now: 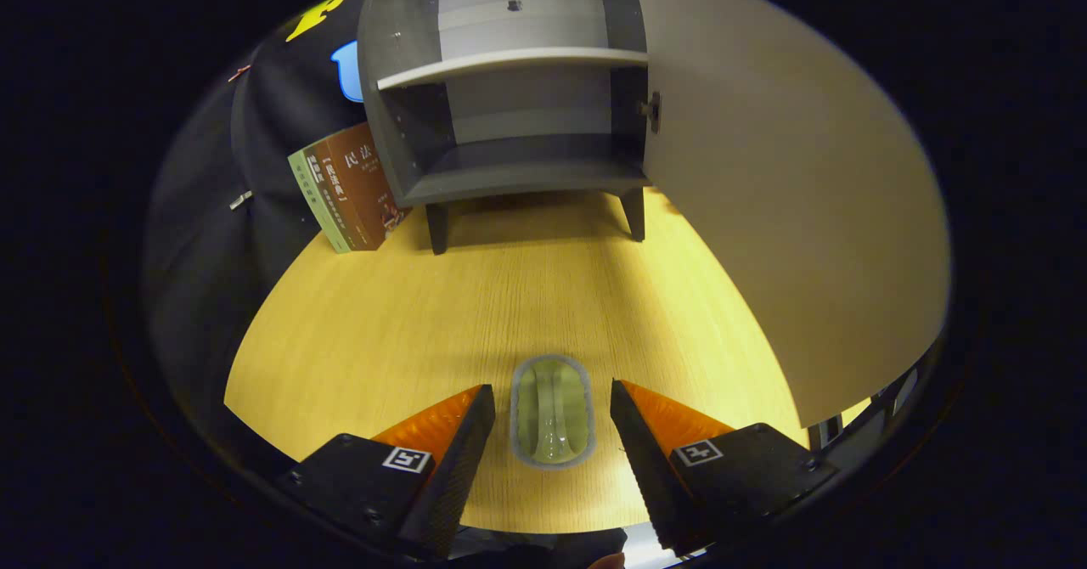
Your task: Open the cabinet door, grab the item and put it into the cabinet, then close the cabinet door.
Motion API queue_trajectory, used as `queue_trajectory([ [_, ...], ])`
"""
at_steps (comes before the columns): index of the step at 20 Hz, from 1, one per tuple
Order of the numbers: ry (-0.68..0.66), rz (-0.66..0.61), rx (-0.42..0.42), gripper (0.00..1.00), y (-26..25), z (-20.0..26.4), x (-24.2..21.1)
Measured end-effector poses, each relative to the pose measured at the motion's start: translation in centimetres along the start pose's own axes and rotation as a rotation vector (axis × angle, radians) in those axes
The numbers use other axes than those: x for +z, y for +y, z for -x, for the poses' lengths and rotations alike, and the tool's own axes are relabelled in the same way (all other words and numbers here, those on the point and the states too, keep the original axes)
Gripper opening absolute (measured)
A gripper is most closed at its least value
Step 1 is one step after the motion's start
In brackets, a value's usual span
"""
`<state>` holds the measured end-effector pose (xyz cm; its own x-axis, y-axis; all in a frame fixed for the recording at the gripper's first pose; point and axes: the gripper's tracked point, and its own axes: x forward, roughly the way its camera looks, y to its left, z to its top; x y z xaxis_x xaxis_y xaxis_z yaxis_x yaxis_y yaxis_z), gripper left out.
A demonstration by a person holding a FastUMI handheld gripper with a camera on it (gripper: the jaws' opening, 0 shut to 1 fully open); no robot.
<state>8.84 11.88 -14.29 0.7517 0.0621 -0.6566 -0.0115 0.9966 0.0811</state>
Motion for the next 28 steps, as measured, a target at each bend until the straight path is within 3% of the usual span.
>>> queue_trajectory([
  [4,0.063,0.036,-0.008,0.84,-0.7,-0.4,-1.2],
  [7,0.098,0.038,-0.025,0.51,-0.9,-0.2,-2.0],
  [11,0.081,0.057,-0.043,0.51,-1.5,-0.7,-1.8],
  [12,0.092,0.05,-0.055,0.24,-1.6,-1.3,-2.1],
  [19,0.067,0.027,-0.045,0.24,-0.9,-0.2,-0.8],
  [28,-0.104,0.009,-0.028,0.24,-0.1,0.0,4.8],
])
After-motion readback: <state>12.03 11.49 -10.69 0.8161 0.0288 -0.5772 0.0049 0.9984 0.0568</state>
